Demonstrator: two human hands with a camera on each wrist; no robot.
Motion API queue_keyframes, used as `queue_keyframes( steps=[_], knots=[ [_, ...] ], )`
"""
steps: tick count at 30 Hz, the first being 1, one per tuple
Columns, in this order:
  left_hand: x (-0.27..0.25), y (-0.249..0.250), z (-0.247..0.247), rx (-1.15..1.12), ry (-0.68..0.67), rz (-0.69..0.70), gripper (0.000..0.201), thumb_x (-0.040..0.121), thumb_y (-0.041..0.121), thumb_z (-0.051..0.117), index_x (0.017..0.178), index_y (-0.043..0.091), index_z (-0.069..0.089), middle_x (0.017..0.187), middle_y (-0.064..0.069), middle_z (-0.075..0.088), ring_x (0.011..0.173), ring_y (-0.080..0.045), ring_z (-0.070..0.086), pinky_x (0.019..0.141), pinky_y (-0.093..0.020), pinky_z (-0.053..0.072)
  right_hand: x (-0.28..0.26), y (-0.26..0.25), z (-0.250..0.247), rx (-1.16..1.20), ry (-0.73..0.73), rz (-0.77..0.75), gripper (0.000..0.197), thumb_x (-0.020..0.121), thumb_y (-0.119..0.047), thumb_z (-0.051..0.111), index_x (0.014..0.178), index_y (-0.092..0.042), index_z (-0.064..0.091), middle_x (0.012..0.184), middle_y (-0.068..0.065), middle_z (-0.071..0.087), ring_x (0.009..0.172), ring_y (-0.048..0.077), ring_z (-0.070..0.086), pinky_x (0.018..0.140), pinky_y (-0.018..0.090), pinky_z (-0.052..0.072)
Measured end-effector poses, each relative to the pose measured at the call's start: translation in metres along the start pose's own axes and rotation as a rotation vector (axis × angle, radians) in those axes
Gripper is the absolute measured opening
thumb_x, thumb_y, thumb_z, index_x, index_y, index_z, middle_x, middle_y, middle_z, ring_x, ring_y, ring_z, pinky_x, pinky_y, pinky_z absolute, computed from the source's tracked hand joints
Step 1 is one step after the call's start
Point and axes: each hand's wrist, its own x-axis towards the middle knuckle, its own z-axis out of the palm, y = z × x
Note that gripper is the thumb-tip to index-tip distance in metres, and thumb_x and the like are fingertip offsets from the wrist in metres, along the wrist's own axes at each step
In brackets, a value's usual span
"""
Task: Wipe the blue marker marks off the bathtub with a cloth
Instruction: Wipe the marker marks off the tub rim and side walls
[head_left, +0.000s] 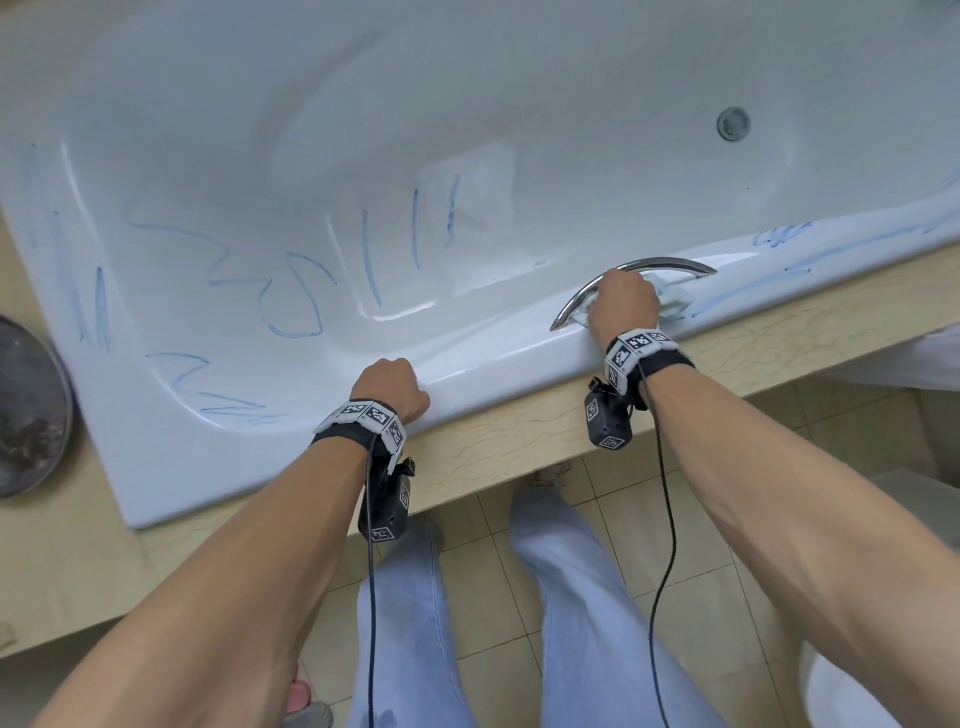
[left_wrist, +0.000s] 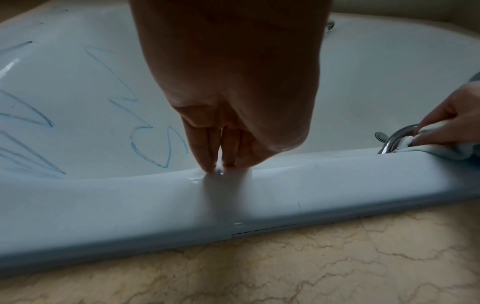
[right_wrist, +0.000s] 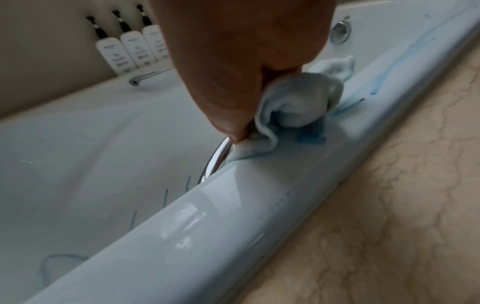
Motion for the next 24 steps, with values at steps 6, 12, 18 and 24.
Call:
queue_keyframes(
  steps=[6, 12, 18, 24],
  knots=[
    [0.001, -0.001, -0.002, -0.009, -0.002, 0.008, 0.013, 0.076, 0.009, 0.049, 0.080, 0.006, 0.062, 0.069, -0.006, 0.054, 0.069, -0.028, 0.055, 0.060, -0.028, 0.043, 0.004, 0.010, -0.011, 0.067, -0.140, -0.107, 0.019, 0.084, -0.018, 0.061, 0.090, -0.018, 0.079, 0.096, 0.008, 0.075, 0.100, 0.030, 0.066, 0.087, 0.030, 0.049],
    [0.006, 0.000, -0.008, 0.003, -0.019, 0.032, 0.016, 0.078, 0.010, 0.050, 0.064, 0.010, 0.043, 0.068, -0.006, 0.049, 0.065, -0.026, 0.050, 0.057, -0.029, 0.040, 0.020, 0.003, -0.052, 0.133, -0.279, -0.150, 0.015, 0.081, -0.008, 0.066, 0.087, -0.009, 0.080, 0.091, 0.013, 0.072, 0.077, 0.024, 0.062, 0.066, 0.024, 0.050],
    [0.009, 0.003, -0.011, 0.016, -0.019, 0.045, 0.013, 0.083, 0.012, 0.051, 0.072, 0.009, 0.045, 0.077, -0.007, 0.049, 0.076, -0.029, 0.054, 0.065, -0.031, 0.046, 0.051, -0.037, -0.075, 0.173, 0.032, -0.137, 0.014, 0.087, -0.011, 0.063, 0.093, -0.005, 0.074, 0.090, 0.010, 0.071, 0.080, 0.031, 0.067, 0.080, 0.034, 0.057],
    [0.009, -0.001, -0.009, 0.010, -0.019, 0.055, 0.009, 0.084, 0.013, 0.050, 0.077, 0.008, 0.047, 0.071, -0.004, 0.044, 0.076, -0.029, 0.054, 0.064, -0.031, 0.045, 0.061, -0.052, -0.027, -0.254, -0.289, -0.199, 0.025, 0.092, -0.021, 0.066, 0.109, -0.002, 0.068, 0.114, 0.019, 0.068, 0.105, 0.036, 0.066, 0.077, 0.032, 0.047]
  ],
)
